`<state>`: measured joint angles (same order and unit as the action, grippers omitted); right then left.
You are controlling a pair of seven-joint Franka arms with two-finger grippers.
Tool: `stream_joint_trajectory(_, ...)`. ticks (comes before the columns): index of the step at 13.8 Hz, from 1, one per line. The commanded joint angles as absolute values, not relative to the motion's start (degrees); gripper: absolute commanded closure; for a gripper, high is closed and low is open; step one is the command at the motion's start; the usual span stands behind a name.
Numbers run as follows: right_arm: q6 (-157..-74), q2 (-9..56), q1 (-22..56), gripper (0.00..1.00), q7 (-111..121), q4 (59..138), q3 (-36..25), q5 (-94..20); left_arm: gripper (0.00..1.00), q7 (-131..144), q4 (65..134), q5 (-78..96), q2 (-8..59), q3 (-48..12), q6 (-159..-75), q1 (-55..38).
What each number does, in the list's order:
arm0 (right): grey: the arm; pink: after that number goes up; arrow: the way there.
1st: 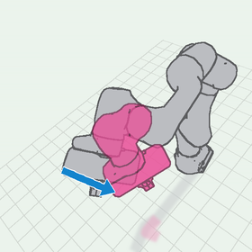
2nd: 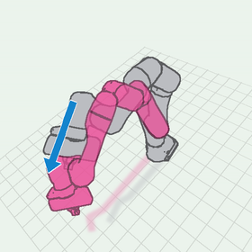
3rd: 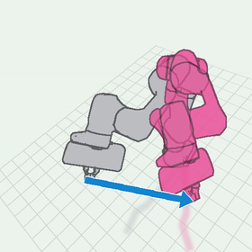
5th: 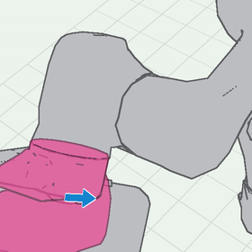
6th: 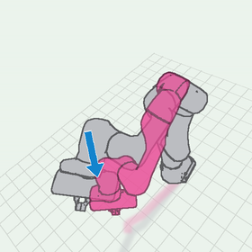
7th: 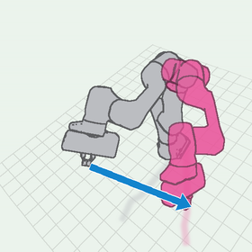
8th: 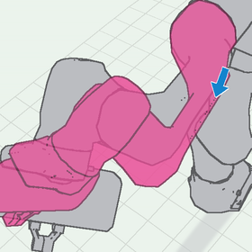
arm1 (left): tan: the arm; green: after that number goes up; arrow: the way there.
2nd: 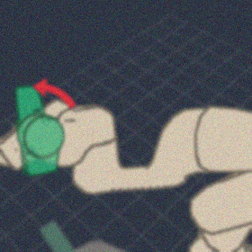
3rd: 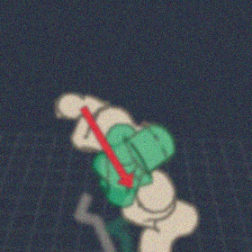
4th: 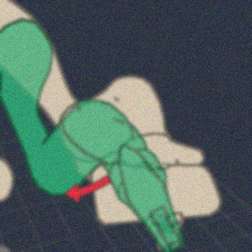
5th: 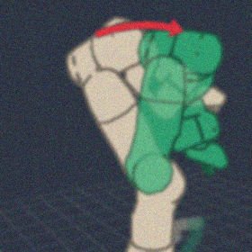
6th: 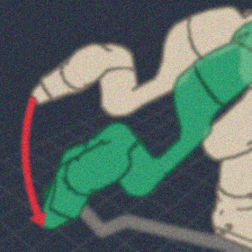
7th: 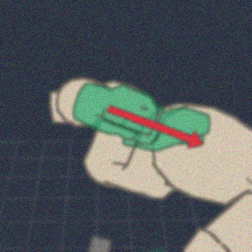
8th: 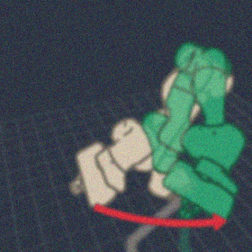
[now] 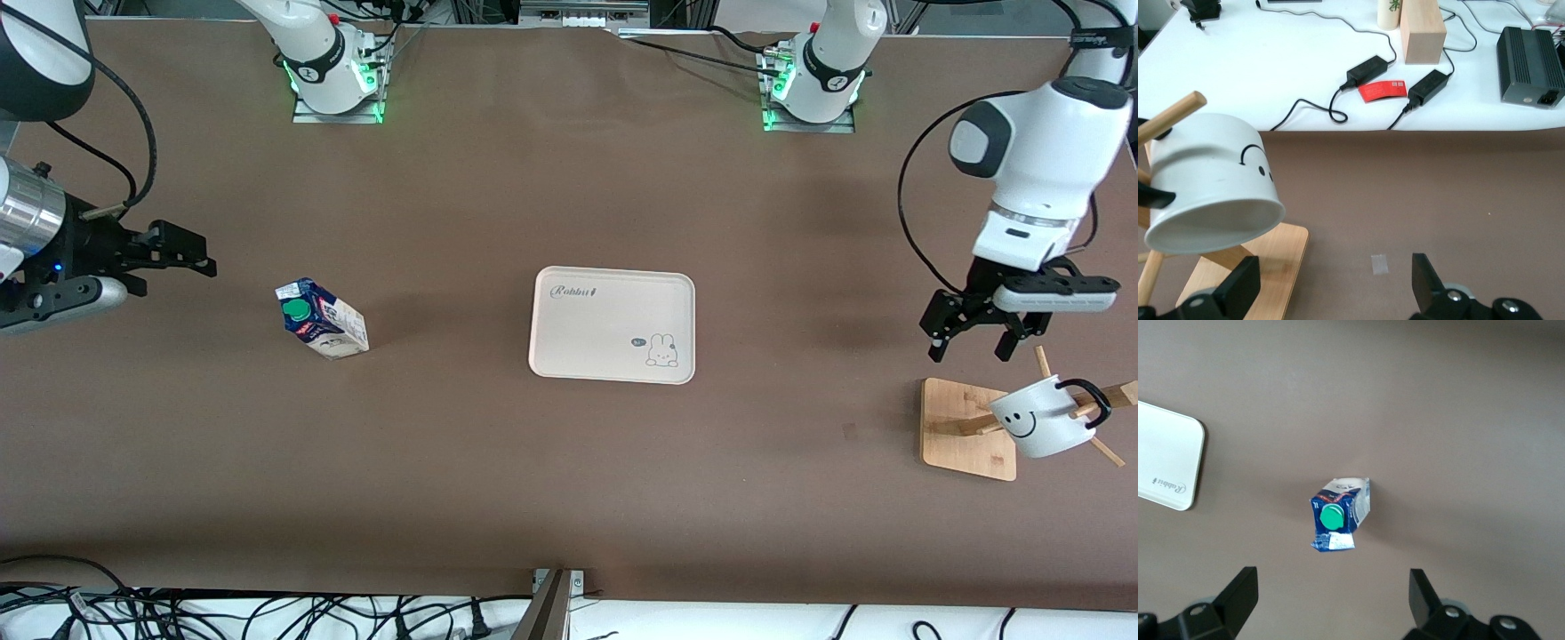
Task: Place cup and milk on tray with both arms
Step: 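Grasp the milk carton with the right gripper while the left gripper lowers to the mug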
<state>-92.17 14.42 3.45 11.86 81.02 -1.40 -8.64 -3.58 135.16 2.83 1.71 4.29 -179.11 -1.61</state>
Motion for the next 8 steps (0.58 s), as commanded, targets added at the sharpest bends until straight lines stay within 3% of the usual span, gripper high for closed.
stream_joint_trajectory(1,-92.9,17.31,3.16,0.0,12.48,80.51,-1.67,-11.42,0.0,-3.34,141.75,3.87,-1.06,4.04,-189.19,-1.76)
stream_joint_trajectory(6,-94.21,24.94,4.57,0.0,12.83,80.51,-1.58,-8.97,0.0,-0.72,142.29,5.18,0.7,4.13,-191.69,-1.76)
stream_joint_trajectory(8,-96.4,25.14,5.27,0.0,12.83,80.59,-1.58,-7.56,0.0,1.75,142.29,5.19,2.28,4.13,-193.26,-1.76)
